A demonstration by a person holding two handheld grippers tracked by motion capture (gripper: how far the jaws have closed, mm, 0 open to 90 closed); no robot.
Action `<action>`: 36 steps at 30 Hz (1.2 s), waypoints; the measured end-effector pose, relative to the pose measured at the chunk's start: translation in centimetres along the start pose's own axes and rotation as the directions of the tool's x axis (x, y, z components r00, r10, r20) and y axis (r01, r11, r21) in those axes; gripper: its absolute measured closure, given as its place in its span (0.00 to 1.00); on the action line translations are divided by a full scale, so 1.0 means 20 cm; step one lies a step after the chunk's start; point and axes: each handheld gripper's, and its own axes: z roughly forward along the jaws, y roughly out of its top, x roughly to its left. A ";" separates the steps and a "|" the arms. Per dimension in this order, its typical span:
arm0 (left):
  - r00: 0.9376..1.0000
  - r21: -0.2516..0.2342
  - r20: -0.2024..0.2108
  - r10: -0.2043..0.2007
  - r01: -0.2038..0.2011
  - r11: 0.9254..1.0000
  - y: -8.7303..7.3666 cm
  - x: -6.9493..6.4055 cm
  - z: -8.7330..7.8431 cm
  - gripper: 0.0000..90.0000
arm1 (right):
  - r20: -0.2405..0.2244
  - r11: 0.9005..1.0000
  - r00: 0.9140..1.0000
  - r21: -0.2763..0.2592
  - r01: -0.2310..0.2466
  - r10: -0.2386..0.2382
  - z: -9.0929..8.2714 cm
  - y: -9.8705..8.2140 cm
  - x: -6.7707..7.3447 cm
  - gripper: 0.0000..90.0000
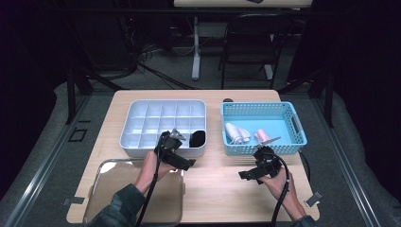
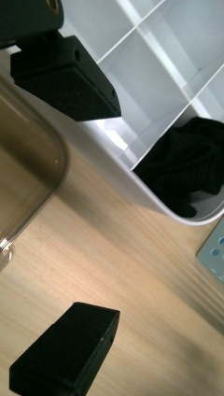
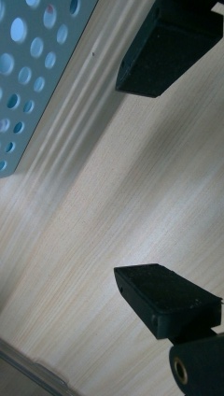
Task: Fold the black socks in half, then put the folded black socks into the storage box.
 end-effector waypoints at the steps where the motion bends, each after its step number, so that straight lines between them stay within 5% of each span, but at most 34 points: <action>1: 1.000 0.007 0.002 -0.001 0.001 1.000 -0.01 -0.01 0.00 0.05 | 0.000 1.000 1.000 0.000 0.000 0.000 0.00 0.00 0.00 0.10; 19: 1.000 -0.043 0.005 0.026 -0.026 0.999 -0.14 -0.13 -0.02 0.00 | 0.007 1.000 1.000 0.017 0.006 -0.006 0.01 0.01 0.00 0.08; 29: 0.998 -0.068 -0.036 0.053 -0.055 0.996 -0.17 -0.16 -0.03 0.00 | 0.009 1.000 1.000 0.022 0.007 -0.007 -0.01 0.01 0.02 0.08; 36: 0.999 -0.084 -0.039 0.026 -0.029 0.996 -0.21 -0.13 -0.05 0.00 | 0.006 1.000 1.000 0.015 0.018 -0.018 -0.03 0.02 0.03 0.08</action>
